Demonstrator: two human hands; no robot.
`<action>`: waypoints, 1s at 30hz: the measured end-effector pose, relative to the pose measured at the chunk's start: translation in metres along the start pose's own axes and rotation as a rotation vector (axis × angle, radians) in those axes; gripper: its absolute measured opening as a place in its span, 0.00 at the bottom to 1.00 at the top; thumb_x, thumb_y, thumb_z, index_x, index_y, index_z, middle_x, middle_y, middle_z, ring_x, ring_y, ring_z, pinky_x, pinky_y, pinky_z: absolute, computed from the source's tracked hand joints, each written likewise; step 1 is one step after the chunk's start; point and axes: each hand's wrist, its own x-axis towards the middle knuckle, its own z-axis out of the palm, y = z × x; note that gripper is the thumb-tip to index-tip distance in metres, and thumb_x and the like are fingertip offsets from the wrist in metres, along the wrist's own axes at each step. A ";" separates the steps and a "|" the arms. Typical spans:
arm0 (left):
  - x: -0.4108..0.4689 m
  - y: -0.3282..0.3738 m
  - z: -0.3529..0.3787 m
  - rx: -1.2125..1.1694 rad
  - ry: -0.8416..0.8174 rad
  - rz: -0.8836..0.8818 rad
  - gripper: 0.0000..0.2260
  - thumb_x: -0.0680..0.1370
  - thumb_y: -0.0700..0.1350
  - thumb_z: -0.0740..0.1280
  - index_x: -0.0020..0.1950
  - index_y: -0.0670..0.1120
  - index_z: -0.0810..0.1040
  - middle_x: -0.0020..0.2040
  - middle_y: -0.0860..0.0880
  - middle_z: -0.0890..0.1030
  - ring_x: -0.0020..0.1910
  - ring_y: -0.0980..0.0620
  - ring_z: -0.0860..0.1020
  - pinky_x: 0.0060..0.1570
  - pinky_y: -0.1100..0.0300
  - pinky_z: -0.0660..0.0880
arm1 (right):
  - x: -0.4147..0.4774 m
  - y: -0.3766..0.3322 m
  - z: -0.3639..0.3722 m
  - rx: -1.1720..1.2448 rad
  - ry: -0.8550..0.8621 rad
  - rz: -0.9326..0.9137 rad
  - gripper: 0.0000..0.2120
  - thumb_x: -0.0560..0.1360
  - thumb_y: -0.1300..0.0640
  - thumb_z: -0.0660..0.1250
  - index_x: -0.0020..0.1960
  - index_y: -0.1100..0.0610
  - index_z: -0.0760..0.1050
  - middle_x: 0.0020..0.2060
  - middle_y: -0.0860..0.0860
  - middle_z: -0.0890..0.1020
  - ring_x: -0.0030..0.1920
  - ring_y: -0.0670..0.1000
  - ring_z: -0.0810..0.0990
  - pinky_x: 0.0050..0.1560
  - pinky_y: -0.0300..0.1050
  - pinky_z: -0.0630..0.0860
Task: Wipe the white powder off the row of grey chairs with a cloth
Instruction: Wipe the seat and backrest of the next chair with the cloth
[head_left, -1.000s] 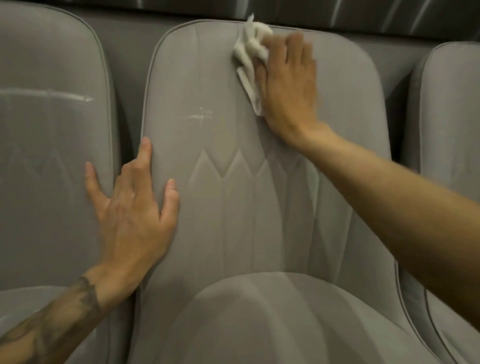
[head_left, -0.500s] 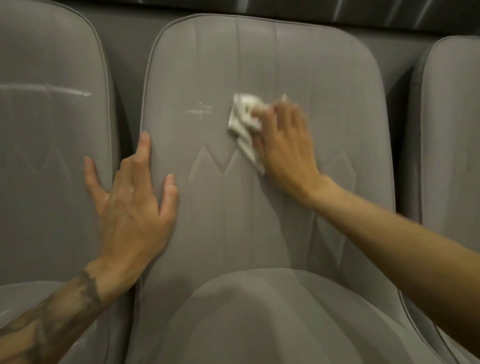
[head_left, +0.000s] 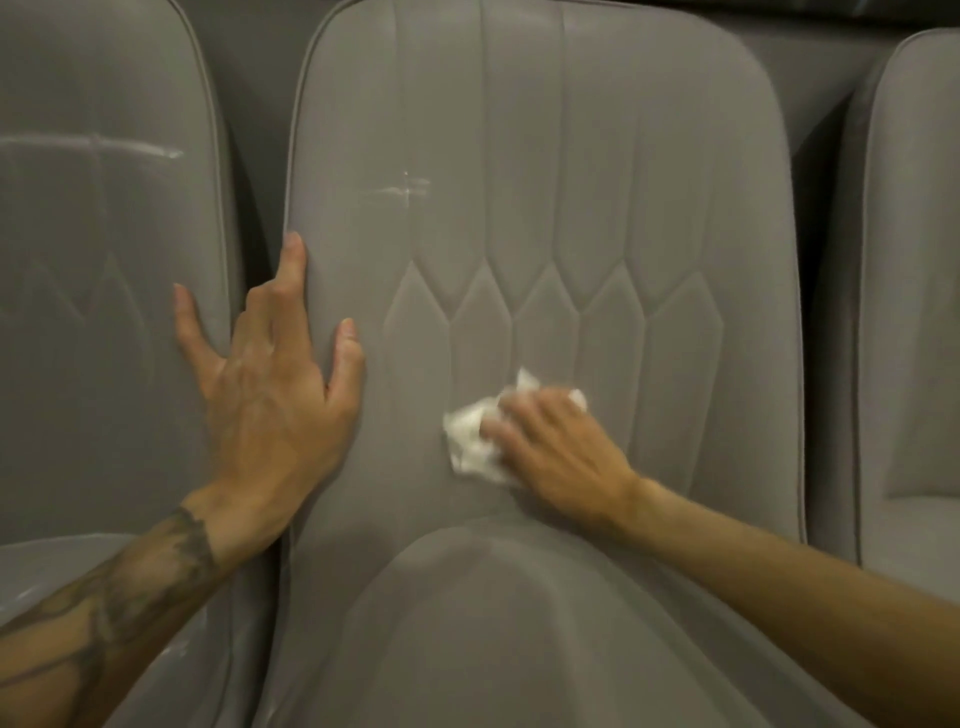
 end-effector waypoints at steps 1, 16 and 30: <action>0.000 0.000 0.000 0.000 0.001 0.003 0.31 0.83 0.52 0.59 0.84 0.44 0.56 0.67 0.40 0.76 0.68 0.41 0.73 0.80 0.34 0.44 | -0.013 -0.009 0.004 -0.014 -0.085 -0.151 0.14 0.80 0.56 0.62 0.65 0.55 0.71 0.58 0.58 0.76 0.53 0.60 0.76 0.52 0.52 0.69; 0.001 -0.001 0.000 -0.008 0.013 0.005 0.31 0.83 0.52 0.60 0.84 0.44 0.56 0.65 0.42 0.77 0.68 0.43 0.75 0.80 0.35 0.43 | 0.012 0.010 -0.002 -0.010 -0.067 -0.186 0.14 0.80 0.53 0.62 0.65 0.54 0.69 0.58 0.57 0.77 0.50 0.58 0.75 0.51 0.52 0.69; 0.004 -0.006 -0.011 -0.004 -0.035 0.021 0.31 0.83 0.55 0.59 0.84 0.47 0.57 0.61 0.47 0.79 0.60 0.46 0.77 0.80 0.38 0.47 | 0.183 0.067 -0.057 0.018 0.344 0.441 0.17 0.80 0.50 0.58 0.62 0.58 0.75 0.55 0.61 0.76 0.52 0.63 0.74 0.52 0.54 0.67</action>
